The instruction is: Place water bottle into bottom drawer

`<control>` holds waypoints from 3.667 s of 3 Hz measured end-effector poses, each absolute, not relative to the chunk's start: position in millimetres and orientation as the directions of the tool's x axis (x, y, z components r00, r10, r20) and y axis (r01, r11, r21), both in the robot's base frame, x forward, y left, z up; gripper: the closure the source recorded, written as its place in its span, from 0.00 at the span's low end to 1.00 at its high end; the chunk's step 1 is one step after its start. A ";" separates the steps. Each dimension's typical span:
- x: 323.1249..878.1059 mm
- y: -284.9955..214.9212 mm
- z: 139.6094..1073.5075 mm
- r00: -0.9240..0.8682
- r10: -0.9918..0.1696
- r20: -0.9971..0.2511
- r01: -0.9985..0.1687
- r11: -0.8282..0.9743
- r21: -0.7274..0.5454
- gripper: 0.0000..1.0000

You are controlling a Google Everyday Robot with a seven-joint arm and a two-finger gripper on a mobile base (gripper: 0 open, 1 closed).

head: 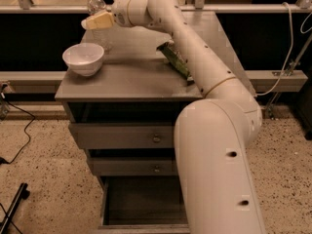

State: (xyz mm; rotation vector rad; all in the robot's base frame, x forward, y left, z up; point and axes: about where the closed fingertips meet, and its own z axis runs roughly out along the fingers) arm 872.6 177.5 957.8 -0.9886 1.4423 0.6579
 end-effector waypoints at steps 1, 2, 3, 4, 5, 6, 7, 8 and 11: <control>879.9 187.2 957.6 0.067 -0.179 -0.981 -0.871 0.469 -0.146 0.18; 884.1 194.0 957.3 0.066 -0.168 -0.984 -0.878 0.459 -0.138 0.41; 883.8 193.1 963.4 0.062 -0.120 -0.991 -0.888 0.447 -0.109 0.73; 865.9 187.7 993.6 0.153 -0.087 -0.984 -0.907 0.384 -0.175 0.96; 829.6 162.7 1031.9 0.263 -0.103 -0.959 -0.909 0.306 -0.282 1.00; 795.2 117.6 1073.2 0.322 -0.117 -0.939 -0.891 0.296 -0.343 1.00; 762.6 79.0 1086.8 0.323 -0.162 -0.932 -0.877 0.320 -0.359 1.00; 722.1 46.2 1090.6 0.284 -0.167 -0.944 -0.879 0.347 -0.326 1.00; 623.2 40.5 1021.7 0.254 -0.074 -0.964 -0.938 0.226 -0.264 1.00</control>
Offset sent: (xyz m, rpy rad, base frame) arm 0.0284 0.0165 0.0066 0.0372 0.0065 0.0337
